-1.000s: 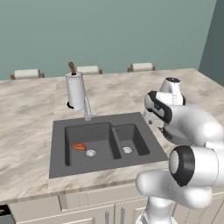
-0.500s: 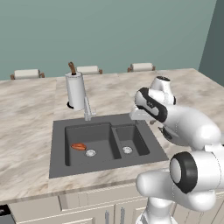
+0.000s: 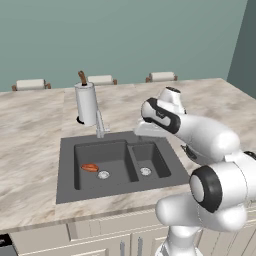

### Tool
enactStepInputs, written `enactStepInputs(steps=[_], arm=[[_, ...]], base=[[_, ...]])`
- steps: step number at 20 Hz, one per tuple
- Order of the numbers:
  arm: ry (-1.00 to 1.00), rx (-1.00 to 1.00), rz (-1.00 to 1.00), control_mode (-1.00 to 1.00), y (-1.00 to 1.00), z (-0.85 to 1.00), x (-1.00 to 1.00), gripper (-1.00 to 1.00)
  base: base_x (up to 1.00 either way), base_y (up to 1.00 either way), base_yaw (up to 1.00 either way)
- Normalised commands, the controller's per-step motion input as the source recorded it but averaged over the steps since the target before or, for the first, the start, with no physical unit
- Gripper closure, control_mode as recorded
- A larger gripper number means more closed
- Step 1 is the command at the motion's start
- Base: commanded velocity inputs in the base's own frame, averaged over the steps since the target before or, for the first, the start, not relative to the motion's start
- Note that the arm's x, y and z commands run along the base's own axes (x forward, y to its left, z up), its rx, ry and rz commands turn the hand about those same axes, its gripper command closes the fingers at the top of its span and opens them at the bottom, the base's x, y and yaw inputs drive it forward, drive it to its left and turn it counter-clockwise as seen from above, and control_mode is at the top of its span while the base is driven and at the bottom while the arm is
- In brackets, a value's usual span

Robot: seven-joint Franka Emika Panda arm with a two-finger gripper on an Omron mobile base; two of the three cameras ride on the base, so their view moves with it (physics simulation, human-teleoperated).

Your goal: Dump the sweet potato from the pot into the sink. Then turn on the water and wash the sweet potato. Then turn off the water and put the sweet potato back in the pot.

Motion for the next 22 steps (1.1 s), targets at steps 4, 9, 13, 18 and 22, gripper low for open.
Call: enactStepInputs(steps=[4,9,13,18,22], arm=[[-0.1,0.0,0.01,-1.0,0.46,0.0,0.32,-1.0],[-0.09,0.0,0.0,-1.0,0.33,0.0,0.4,-1.0],[-0.08,0.0,0.0,-1.0,0.27,-0.01,0.43,-1.0],[-0.09,0.0,0.0,-1.0,0.22,0.0,0.33,-1.0],[-0.09,0.0,0.0,-1.0,0.16,-0.07,0.22,-1.0]], base=[[0.0,0.0,0.0],[0.0,0.0,0.0],[0.0,0.0,0.0],[0.0,0.0,0.0],[0.0,0.0,0.0]])
